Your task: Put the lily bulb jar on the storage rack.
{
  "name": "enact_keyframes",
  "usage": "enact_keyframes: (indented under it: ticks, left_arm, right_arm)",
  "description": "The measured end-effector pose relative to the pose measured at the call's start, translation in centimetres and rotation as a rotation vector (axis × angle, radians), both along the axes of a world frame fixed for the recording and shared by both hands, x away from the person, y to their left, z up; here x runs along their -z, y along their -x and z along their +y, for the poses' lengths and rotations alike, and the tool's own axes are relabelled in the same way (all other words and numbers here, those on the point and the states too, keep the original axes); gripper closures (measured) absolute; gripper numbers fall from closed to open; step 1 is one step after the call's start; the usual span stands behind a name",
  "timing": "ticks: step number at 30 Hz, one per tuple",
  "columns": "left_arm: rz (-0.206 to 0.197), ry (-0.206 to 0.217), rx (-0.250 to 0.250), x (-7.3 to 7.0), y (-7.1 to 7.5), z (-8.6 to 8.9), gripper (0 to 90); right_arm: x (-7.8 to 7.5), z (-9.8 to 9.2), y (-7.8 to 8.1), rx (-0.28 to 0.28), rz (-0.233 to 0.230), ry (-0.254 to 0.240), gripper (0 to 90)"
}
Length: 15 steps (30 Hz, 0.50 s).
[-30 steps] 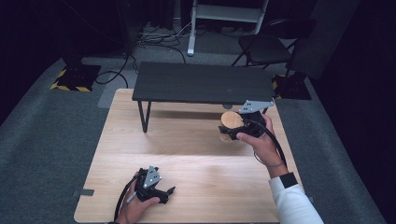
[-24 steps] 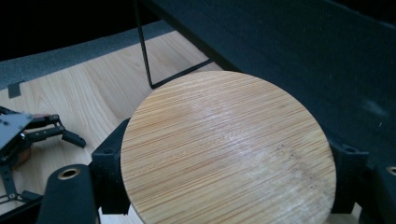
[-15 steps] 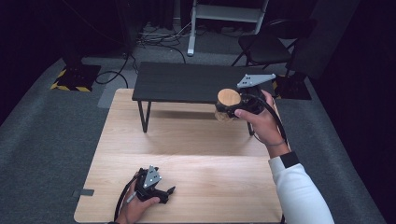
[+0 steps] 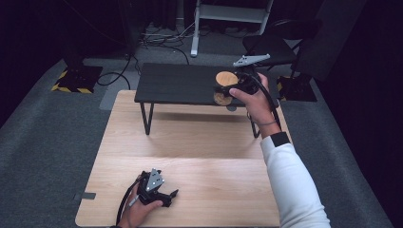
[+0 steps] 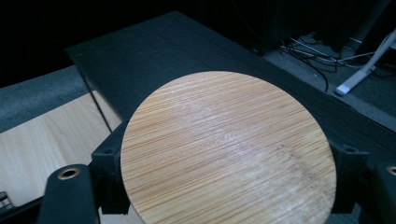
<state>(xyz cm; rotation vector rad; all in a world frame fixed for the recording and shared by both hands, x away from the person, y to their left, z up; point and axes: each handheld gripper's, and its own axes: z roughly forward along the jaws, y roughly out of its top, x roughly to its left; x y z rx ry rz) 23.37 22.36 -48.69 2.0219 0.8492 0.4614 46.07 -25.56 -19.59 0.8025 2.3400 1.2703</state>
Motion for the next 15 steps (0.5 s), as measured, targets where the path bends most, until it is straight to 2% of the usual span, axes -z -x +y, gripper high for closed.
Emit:
enact_keyframes:
  ticks: [3, 8, 9, 14, 15]
  left_arm:
    - [0.000, 0.000, -0.001, 0.0, 0.0, 0.0, 0.5]
    - [0.000, 0.000, -0.001, 0.0, 0.0, 0.0, 0.5]
    - [0.000, 0.000, -0.001, 0.0, 0.0, 0.0, 0.5]
    - [0.000, -0.001, -0.001, 0.0, 0.0, 0.0, 0.5]
    - [0.000, -0.001, -0.001, 0.0, 0.0, 0.0, 0.5]
  right_arm:
    - [0.3, 0.5, -0.7, 0.026, -0.002, 0.015, 23.1]
    - [0.8, 0.9, -1.7, 0.064, 0.002, 0.004, 23.1]
    - [0.9, 1.3, -1.9, 0.075, 0.002, 0.020, 23.0]
    - [1.4, 1.7, -2.3, 0.083, 0.014, 0.034, 23.0]
    - [1.7, 1.7, -2.3, 0.087, 0.008, 0.023, 23.0]
